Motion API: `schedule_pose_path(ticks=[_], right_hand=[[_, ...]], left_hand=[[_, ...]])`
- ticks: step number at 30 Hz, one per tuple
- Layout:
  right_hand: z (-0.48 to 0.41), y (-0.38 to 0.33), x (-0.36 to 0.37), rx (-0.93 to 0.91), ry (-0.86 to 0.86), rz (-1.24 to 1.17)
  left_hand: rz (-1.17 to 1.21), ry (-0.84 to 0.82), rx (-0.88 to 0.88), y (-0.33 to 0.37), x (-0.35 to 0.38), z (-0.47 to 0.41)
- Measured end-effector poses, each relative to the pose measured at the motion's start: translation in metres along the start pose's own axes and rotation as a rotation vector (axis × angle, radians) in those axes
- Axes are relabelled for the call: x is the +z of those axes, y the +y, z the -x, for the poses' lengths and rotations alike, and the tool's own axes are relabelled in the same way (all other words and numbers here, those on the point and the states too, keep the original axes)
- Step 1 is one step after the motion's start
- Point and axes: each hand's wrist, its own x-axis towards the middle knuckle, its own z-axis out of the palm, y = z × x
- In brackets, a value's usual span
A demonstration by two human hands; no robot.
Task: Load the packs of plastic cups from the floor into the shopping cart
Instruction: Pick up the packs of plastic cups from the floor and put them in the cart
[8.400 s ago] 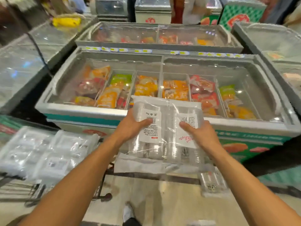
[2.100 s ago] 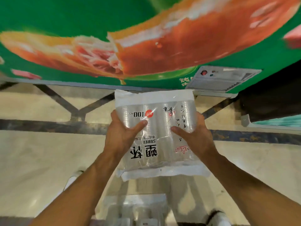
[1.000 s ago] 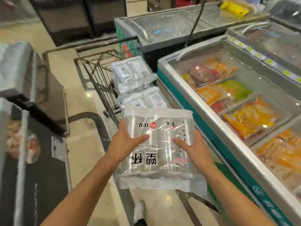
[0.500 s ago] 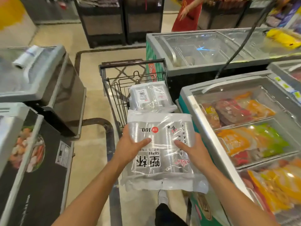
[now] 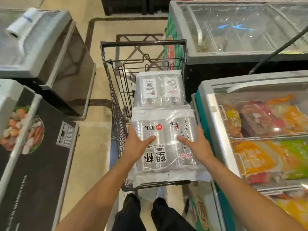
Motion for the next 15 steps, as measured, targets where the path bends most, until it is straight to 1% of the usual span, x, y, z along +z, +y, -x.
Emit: schedule_pose_path(ticks=[3,7,11,13,15], right_hand=[[-0.015,0.015,0.008,0.039,-0.014,-0.021],[-0.03,0.026,0.02,0.056,-0.02,0.018],[-0.038,0.024,0.024,0.098,-0.015,0.124],[-0.038,0.022,0.025,0.098,-0.03,0.072],[-0.038,0.021,0.027,0.112,-0.037,0.037]], left_hand=[[-0.004,-0.023,-0.039,-0.009,0.01,-0.014],[-0.035,-0.002,-0.102,-0.021,0.019,-0.021],[-0.065,0.054,-0.13,-0.029,0.019,-0.03],[-0.133,0.08,-0.146,-0.029,0.019,-0.032],[-0.174,0.066,-0.178,-0.023,0.018,-0.032]])
